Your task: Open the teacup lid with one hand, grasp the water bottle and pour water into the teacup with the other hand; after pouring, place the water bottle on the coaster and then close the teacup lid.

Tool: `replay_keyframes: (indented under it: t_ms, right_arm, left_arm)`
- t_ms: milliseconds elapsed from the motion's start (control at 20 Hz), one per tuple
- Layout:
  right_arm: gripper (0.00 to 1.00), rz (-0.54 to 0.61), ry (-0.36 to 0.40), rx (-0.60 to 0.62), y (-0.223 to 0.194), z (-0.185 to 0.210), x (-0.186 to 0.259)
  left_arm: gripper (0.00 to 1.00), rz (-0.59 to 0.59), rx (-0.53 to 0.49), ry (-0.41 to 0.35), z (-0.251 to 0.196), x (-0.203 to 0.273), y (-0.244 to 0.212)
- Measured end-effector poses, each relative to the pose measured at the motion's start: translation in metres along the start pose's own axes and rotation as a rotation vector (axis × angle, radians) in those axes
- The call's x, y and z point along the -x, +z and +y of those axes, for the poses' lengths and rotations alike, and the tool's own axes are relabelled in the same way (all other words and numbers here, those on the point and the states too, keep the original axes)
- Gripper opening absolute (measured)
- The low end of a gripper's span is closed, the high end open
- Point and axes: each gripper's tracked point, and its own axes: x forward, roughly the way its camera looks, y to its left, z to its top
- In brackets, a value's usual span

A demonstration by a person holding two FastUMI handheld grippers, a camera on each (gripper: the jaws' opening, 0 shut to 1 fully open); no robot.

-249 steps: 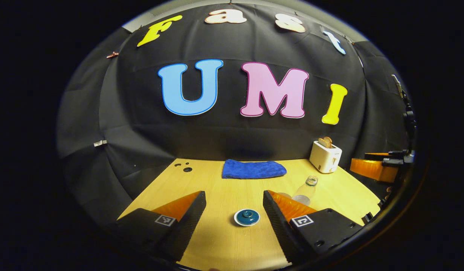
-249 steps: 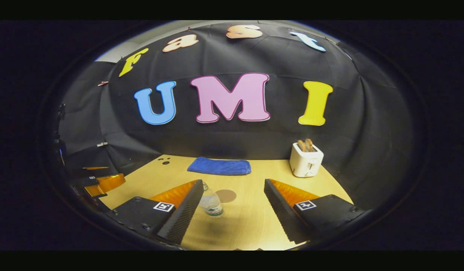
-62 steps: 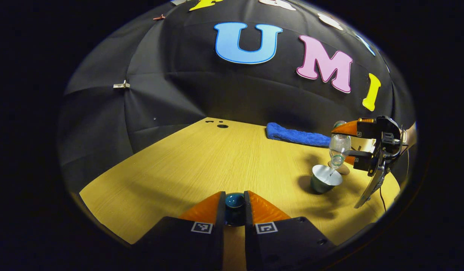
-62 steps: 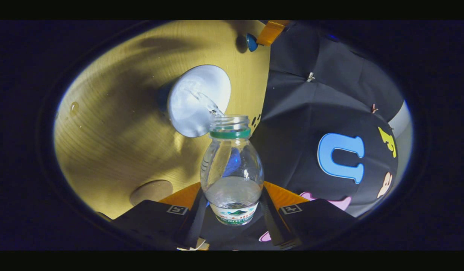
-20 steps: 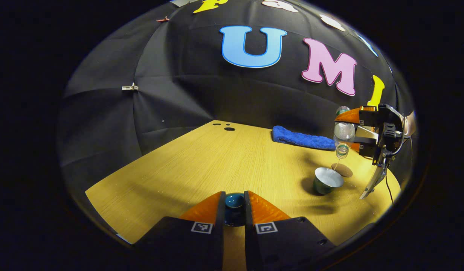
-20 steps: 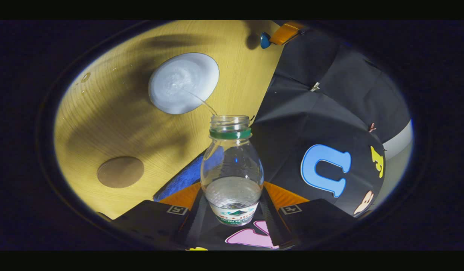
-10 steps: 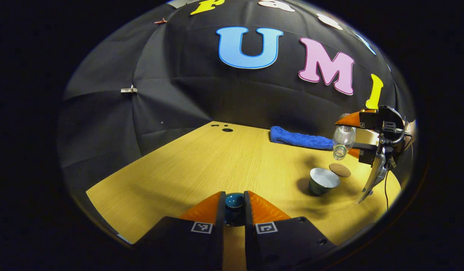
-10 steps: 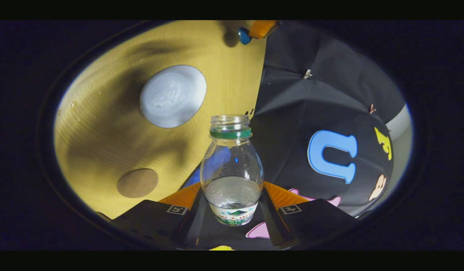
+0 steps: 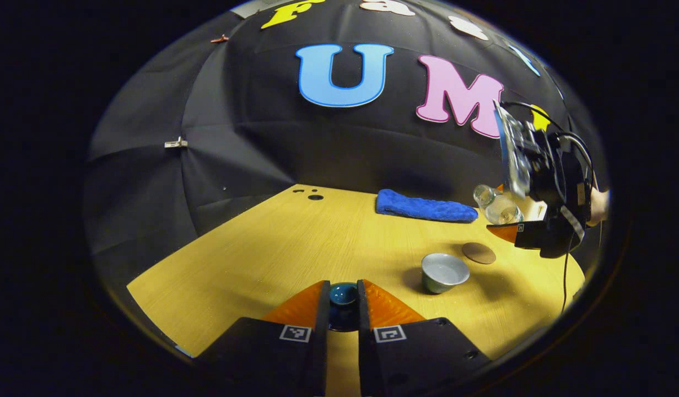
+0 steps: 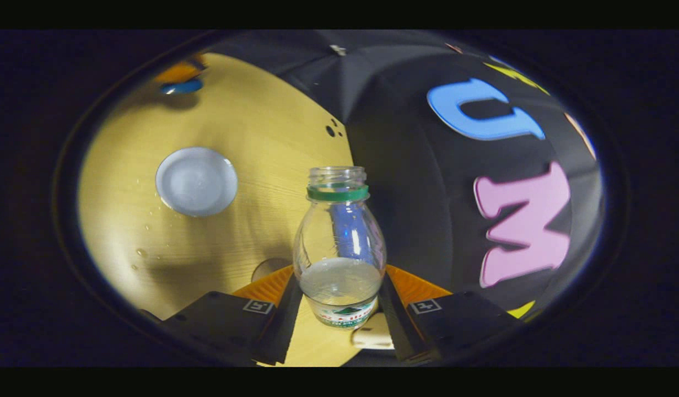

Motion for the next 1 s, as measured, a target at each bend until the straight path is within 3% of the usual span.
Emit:
replay_keyframes:
  t_ms: [250, 300, 450, 550, 600, 650, 800, 850, 1000]
  right_arm:
    - [0.74, 0.005, 0.039, -0.410, -0.010, -0.029, 0.004]
    - [0.74, -0.030, 0.057, -0.484, -0.005, -0.031, 0.008]
    - [0.74, -0.100, 0.064, -0.691, -0.007, -0.040, 0.011]
    - [0.74, -0.159, 0.065, -0.807, -0.005, -0.047, 0.011]
    - [0.74, -0.180, 0.065, -0.852, -0.007, -0.048, 0.011]
    - [0.74, -0.188, 0.058, -0.889, -0.009, -0.049, 0.009]
    - [0.74, -0.224, 0.020, -0.949, -0.010, -0.047, 0.001]
    - [0.74, -0.234, 0.018, -0.970, -0.013, -0.045, -0.003]
    - [0.74, -0.244, 0.033, -1.033, -0.020, -0.037, -0.025]
  left_arm:
    - [0.27, -0.009, -0.017, -0.012, -0.011, -0.003, 0.025]
    - [0.23, -0.012, -0.012, -0.016, -0.013, -0.004, 0.030]
    - [0.27, -0.026, -0.018, -0.026, -0.020, -0.005, 0.042]
    - [0.23, -0.025, -0.008, -0.041, -0.026, -0.008, 0.041]
    - [0.27, -0.016, -0.007, -0.042, -0.027, -0.008, 0.037]
    - [0.23, -0.012, -0.006, -0.041, -0.028, -0.009, 0.035]
    - [0.27, -0.002, -0.003, -0.037, -0.031, -0.011, 0.031]
    - [0.23, 0.000, 0.007, -0.038, -0.032, -0.012, 0.030]
    - [0.27, 0.023, 0.075, -0.039, -0.035, -0.018, 0.021]
